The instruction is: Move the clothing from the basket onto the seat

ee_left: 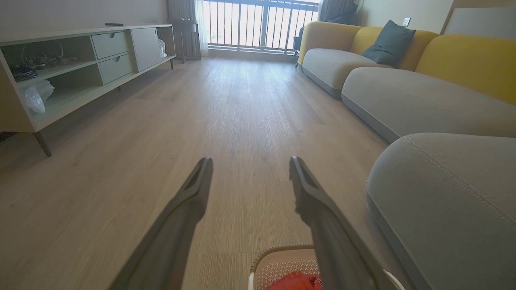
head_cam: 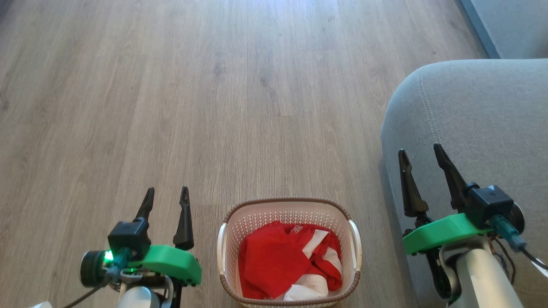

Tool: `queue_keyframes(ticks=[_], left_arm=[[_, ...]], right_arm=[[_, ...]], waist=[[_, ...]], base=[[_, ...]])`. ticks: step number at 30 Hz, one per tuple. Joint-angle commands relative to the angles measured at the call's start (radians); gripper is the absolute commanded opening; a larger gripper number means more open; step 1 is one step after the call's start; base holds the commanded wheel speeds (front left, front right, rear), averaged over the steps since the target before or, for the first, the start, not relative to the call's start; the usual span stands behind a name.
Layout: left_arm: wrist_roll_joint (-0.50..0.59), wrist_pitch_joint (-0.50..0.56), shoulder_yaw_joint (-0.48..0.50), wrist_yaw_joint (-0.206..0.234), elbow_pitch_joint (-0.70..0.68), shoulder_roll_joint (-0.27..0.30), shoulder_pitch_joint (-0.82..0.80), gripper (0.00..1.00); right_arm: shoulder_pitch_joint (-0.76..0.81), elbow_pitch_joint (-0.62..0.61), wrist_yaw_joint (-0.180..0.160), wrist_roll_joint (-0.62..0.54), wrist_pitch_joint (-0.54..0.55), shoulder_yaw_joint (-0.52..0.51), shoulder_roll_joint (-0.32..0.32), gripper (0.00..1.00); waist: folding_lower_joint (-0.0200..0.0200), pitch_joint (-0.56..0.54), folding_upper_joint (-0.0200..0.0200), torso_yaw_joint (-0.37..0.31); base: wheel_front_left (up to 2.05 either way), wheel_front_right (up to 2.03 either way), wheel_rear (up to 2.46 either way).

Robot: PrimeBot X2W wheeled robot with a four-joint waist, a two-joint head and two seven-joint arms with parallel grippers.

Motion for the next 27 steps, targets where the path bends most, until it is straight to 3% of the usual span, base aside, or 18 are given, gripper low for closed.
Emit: queue_keyframes(ticks=[1,18,27], left_arm=[[-0.009,-0.013,0.034,0.006,-0.032,-0.002,-0.030,1.00],[-0.047,-0.013,0.008,0.020,0.015,-0.002,-0.060,1.00],[-0.063,-0.013,-0.025,0.006,0.143,-0.002,-0.160,1.00]], right_arm=[[-0.040,-0.029,0.007,-0.012,-0.006,0.026,-0.008,1.00],[-0.058,0.037,0.007,-0.042,-0.006,0.052,-0.008,1.00],[-0.114,0.111,0.007,-0.019,-0.006,0.105,-0.008,1.00]], waist=[[0.0000,0.002,0.0000,0.000],[0.0000,0.107,0.0000,0.003],[0.0000,0.279,0.0000,0.003]], base=[[0.00,0.00,0.00],[0.00,0.00,0.00],[0.00,0.00,0.00]])
